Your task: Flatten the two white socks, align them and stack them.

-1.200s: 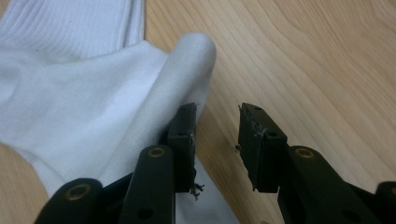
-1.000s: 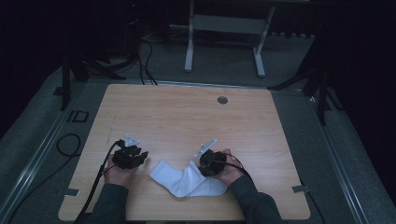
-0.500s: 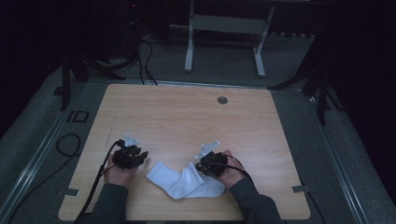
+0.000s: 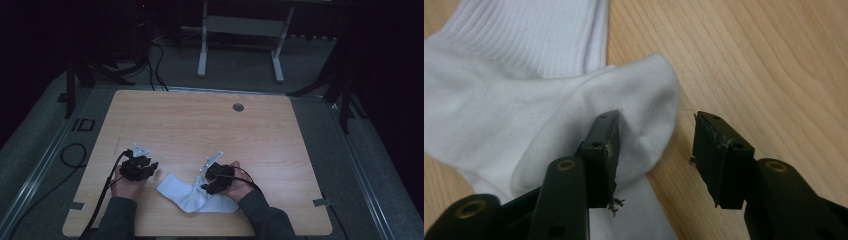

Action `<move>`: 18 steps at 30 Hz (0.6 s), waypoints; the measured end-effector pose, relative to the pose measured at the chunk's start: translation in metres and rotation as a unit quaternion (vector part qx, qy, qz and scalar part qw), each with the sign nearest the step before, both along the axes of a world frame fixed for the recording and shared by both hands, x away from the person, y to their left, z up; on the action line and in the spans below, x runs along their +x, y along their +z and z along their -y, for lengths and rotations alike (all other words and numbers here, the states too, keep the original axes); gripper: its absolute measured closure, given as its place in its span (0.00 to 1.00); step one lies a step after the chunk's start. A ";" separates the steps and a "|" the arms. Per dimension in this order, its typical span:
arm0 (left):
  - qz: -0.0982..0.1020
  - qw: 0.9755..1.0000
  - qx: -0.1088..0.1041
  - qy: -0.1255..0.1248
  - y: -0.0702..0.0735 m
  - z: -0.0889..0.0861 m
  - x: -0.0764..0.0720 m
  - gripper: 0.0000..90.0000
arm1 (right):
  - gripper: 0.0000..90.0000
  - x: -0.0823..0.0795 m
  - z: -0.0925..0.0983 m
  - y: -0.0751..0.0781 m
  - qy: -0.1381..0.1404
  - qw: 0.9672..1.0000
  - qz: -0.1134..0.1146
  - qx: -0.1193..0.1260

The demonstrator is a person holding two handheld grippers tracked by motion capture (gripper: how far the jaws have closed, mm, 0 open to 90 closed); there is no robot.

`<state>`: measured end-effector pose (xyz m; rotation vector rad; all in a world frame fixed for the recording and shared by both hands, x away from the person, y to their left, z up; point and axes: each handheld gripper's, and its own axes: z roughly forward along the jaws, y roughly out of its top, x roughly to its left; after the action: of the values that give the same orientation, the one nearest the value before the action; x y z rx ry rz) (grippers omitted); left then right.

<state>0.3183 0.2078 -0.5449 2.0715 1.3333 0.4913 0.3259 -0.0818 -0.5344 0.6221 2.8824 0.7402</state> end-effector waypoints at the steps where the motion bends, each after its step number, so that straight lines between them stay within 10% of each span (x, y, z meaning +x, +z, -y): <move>1: 0.000 1.000 0.001 -0.001 0.000 0.000 0.000 0.71 | 0.69 0.000 0.000 0.000 0.000 1.000 -0.008 0.002; 7: 0.000 1.000 0.001 -0.001 0.000 0.001 0.000 0.71 | 0.93 0.000 0.003 -0.003 0.003 0.999 -0.043 0.030; 18: 0.000 1.000 -0.001 0.000 0.000 0.001 0.000 0.71 | 0.95 -0.010 0.023 0.025 -0.018 0.999 -0.011 0.037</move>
<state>0.3182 0.2069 -0.5452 2.0709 1.3333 0.4891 0.3158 -0.1053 -0.5096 0.6926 2.8682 0.8422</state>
